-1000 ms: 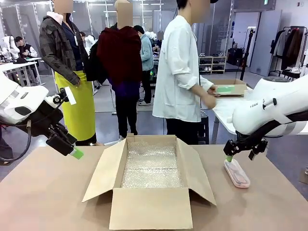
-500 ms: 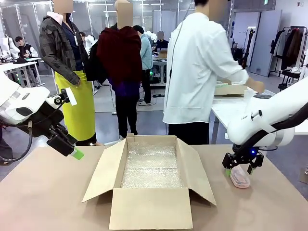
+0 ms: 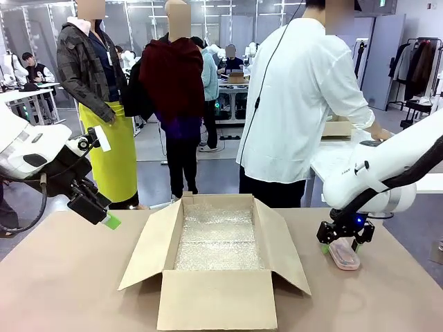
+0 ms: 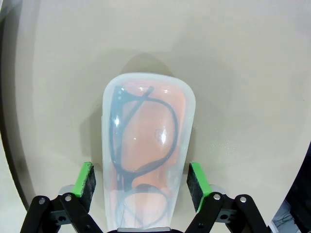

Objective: Pack the glasses set securely to prepare it for shipping.
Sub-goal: Place the Glasses case inside the Package Box.

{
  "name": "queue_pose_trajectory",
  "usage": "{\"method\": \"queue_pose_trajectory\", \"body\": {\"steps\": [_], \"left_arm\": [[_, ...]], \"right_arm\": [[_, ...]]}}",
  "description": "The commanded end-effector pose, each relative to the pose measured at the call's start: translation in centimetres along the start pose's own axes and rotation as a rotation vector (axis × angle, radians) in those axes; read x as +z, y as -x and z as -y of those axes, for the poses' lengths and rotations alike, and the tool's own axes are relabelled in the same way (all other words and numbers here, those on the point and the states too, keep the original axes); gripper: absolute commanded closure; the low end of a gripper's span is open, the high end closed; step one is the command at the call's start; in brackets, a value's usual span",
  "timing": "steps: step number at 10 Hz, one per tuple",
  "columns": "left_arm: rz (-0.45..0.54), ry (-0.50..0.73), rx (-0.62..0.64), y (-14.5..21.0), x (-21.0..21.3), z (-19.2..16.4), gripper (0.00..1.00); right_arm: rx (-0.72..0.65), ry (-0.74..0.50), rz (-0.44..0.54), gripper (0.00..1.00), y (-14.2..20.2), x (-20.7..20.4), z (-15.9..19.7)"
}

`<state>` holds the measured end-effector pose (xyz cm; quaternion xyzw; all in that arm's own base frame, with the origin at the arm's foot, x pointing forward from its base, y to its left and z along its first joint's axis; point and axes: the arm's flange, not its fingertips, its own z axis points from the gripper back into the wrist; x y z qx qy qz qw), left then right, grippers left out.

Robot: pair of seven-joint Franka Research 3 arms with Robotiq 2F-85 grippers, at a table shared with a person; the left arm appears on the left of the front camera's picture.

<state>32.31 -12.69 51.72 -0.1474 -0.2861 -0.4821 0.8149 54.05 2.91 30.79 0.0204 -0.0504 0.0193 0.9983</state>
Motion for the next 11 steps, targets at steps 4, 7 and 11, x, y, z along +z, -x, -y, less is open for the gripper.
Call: {"method": "queue_pose_trajectory", "body": {"steps": [4, 7, 11], "left_arm": [[0.018, 0.005, -0.009, -0.1, 0.1, -0.2, 0.00], [0.018, 0.005, -0.009, -0.1, 0.1, -0.2, 0.00], [0.018, 0.005, -0.009, -0.1, 0.1, -0.2, 0.00]], "right_arm": [[-0.042, -0.007, 0.019, 0.56, -0.3, 0.4, -0.3], [-0.062, -0.049, 0.038, 0.50, 0.6, 3.8, -1.1], [0.071, -0.006, 0.106, 0.50, 3.1, 14.3, -4.7]]}}
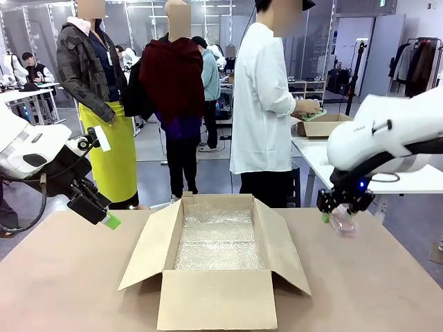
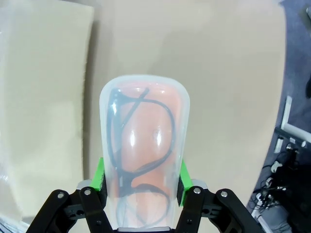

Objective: Pack the glasses set securely to prepare it for shipping.
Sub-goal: Place the Glasses case inside the Package Box.

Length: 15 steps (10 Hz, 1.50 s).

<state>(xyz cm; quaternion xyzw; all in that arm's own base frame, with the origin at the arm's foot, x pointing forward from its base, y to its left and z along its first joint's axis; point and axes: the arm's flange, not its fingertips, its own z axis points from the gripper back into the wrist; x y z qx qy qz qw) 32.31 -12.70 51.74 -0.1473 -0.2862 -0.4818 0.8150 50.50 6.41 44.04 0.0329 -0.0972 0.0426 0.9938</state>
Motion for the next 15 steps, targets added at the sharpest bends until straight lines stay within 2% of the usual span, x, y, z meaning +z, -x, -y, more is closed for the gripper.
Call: {"method": "queue_pose_trajectory", "body": {"steps": [1, 2, 3, 4, 5, 6, 8, 10, 12, 15], "left_arm": [[0.018, 0.006, -0.010, 0.0, 0.1, -0.2, 0.00], [0.018, 0.006, -0.010, 0.0, 0.1, -0.2, 0.00], [0.018, 0.006, -0.010, 0.0, 0.1, -0.2, 0.00], [0.018, 0.006, -0.010, 0.0, 0.1, -0.2, 0.00], [0.018, 0.006, -0.010, 0.0, 0.1, -0.2, 0.00], [0.018, 0.006, -0.010, 0.0, 0.1, -0.2, 0.00], [0.018, 0.006, -0.010, 0.0, 0.1, -0.2, 0.00], [0.018, 0.006, -0.010, 0.0, 0.1, -0.2, 0.00], [0.018, 0.006, -0.010, 0.0, 0.1, -0.2, 0.00], [0.018, 0.006, -0.010, 0.0, 0.1, -0.2, 0.00]], "right_arm": [[0.097, 0.023, 0.017, 0.50, 1.1, 2.5, -2.0], [0.238, 0.008, 0.025, 0.50, 1.2, 4.1, -4.3], [0.518, -0.018, 0.055, 0.50, 1.2, 5.3, -6.7], [0.827, -0.019, 0.045, 0.50, 1.1, 6.0, -9.6], [1.005, -0.022, -0.010, 0.50, 0.6, 6.5, -12.7], [1.158, -0.030, -0.017, 0.50, -0.2, 6.6, -16.8], [1.259, -0.004, -0.037, 0.50, -2.5, 5.3, -24.1], [1.307, 0.024, -0.057, 0.50, -5.2, 2.6, -28.8], [1.330, 0.045, -0.089, 0.50, -7.5, -2.1, -30.6], [1.325, 0.015, -0.094, 0.50, -9.3, -8.4, -30.1]]}}
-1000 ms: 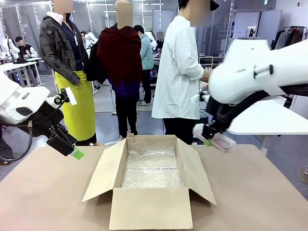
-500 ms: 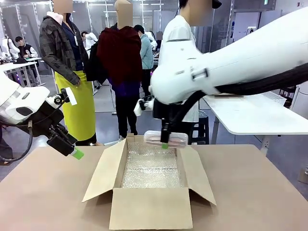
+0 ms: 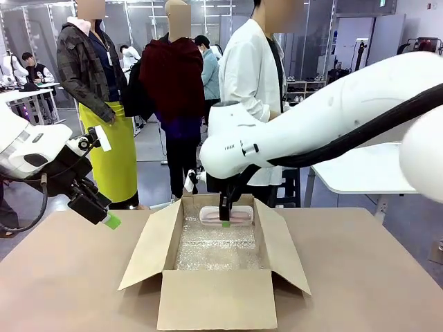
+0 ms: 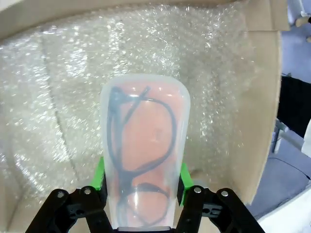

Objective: Pack the glasses set securely to prepare it for shipping.
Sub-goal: Place the Glasses case inside the Package Box.

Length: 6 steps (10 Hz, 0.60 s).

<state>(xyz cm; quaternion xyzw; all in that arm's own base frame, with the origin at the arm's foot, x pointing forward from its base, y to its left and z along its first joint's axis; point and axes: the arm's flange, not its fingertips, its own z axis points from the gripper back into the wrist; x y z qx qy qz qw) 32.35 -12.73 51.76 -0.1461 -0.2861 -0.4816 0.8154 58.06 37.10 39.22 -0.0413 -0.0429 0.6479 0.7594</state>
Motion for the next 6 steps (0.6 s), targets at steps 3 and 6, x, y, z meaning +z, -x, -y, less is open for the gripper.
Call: {"method": "queue_pose_trajectory", "body": {"steps": [3, 6], "left_arm": [[0.020, 0.008, -0.010, 0.0, 0.1, -0.2, 0.00], [0.020, 0.008, -0.010, 0.0, 0.1, -0.2, 0.00]], "right_arm": [[-0.010, 0.012, 0.036, 0.50, -0.3, -4.2, 1.7], [-0.029, -0.025, 0.048, 0.50, -0.5, -5.5, 2.4]]}}
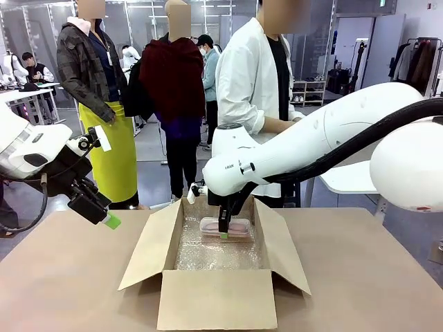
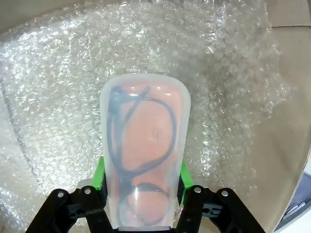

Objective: Pack the glasses set securely to prepare it for shipping.
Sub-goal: Place the Glasses case inside the Package Box.

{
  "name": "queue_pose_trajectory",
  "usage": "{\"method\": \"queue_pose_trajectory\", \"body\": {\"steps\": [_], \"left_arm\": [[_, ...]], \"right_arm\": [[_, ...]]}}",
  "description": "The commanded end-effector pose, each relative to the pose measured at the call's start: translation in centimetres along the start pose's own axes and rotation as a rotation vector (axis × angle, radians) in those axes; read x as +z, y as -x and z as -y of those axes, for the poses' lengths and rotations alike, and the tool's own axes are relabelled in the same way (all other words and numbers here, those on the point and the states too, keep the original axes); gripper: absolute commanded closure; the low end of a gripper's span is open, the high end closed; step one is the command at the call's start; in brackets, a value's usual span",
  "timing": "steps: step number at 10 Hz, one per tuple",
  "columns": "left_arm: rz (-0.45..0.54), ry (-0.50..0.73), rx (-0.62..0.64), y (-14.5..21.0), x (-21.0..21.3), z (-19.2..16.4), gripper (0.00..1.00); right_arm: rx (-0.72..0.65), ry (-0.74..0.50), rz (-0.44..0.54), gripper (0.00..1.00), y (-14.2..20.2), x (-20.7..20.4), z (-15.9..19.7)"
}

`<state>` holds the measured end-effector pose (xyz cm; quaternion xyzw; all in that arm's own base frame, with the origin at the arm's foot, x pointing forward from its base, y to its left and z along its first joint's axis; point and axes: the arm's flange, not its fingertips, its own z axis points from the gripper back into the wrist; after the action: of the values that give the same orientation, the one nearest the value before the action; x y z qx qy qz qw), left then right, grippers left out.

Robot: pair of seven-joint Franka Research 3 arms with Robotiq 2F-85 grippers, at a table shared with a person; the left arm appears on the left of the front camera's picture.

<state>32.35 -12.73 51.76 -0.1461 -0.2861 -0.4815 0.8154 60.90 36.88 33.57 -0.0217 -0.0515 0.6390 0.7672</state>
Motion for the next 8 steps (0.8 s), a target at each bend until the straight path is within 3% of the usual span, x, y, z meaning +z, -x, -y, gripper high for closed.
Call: {"method": "queue_pose_trajectory", "body": {"steps": [1, 2, 6, 8], "left_arm": [[0.020, 0.008, -0.010, 0.0, 0.1, -0.2, 0.00], [0.020, 0.008, -0.010, 0.0, 0.1, -0.2, 0.00], [0.020, 0.008, -0.010, 0.0, 0.1, -0.2, 0.00], [0.020, 0.008, -0.010, 0.0, 0.1, -0.2, 0.00]], "right_arm": [[-0.007, -0.018, 0.011, 0.13, -0.3, 0.4, 0.3], [-0.008, -0.020, 0.009, 0.00, -0.3, 0.4, 0.4], [-0.053, 0.023, -0.011, 0.00, -0.1, 1.3, -0.6], [-0.004, 0.000, 0.005, 0.00, -0.3, 0.5, 0.4]]}}
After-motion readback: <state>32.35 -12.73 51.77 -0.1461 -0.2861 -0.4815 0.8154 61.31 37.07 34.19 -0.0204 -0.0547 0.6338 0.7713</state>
